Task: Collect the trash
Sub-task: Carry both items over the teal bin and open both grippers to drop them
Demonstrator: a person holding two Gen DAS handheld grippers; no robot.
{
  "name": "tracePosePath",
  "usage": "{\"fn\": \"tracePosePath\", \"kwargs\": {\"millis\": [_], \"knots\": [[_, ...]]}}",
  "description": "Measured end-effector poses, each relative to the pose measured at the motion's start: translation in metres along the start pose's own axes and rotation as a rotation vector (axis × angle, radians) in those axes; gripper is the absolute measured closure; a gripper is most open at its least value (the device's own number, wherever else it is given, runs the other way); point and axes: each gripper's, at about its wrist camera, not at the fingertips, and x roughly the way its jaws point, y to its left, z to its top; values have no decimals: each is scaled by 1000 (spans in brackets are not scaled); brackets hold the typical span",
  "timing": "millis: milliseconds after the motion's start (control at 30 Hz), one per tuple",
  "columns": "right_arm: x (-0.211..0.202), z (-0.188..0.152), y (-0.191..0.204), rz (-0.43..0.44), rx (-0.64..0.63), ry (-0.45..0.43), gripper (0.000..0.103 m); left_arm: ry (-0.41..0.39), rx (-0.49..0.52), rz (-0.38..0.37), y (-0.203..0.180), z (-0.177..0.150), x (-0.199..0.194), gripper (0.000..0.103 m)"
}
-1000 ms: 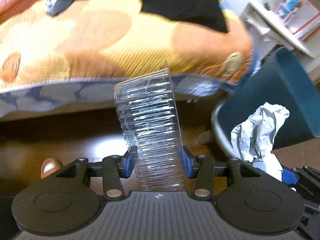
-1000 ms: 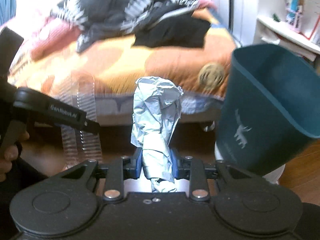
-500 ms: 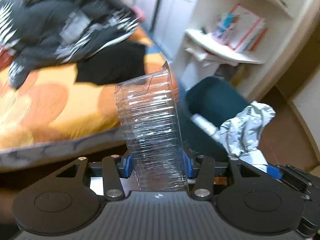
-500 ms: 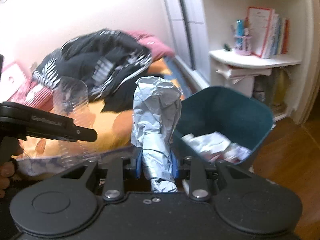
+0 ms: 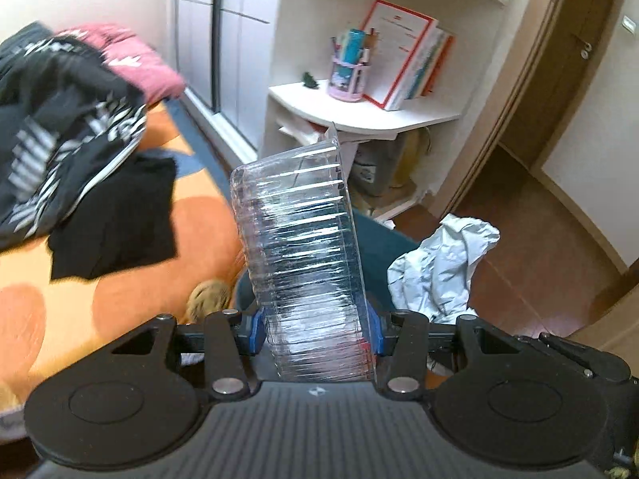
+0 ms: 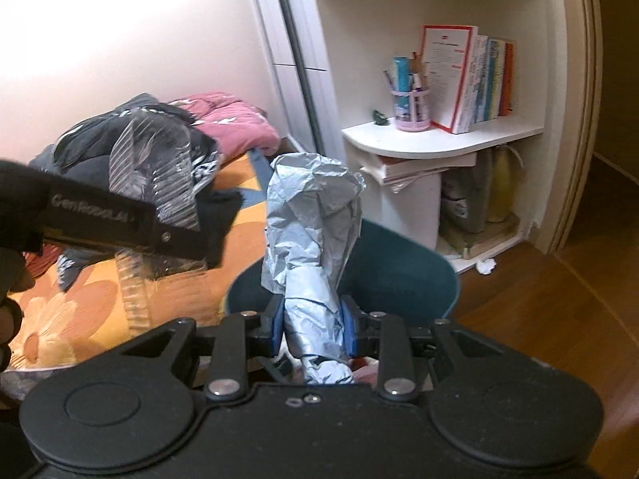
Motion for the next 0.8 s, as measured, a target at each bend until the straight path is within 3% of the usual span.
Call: {"fn": "tracePosePath", "kwargs": {"millis": [300,500,800], "knots": [[49,0,-23,-50,30,87,75,95,58,5,-27,32,72,56],[90,-14,-26,-48,22,193,75,203,81,28,-27,27,122,56],[120,-28,-26,-73,19,270,71,331,134,79,-20,8,175,55]]}}
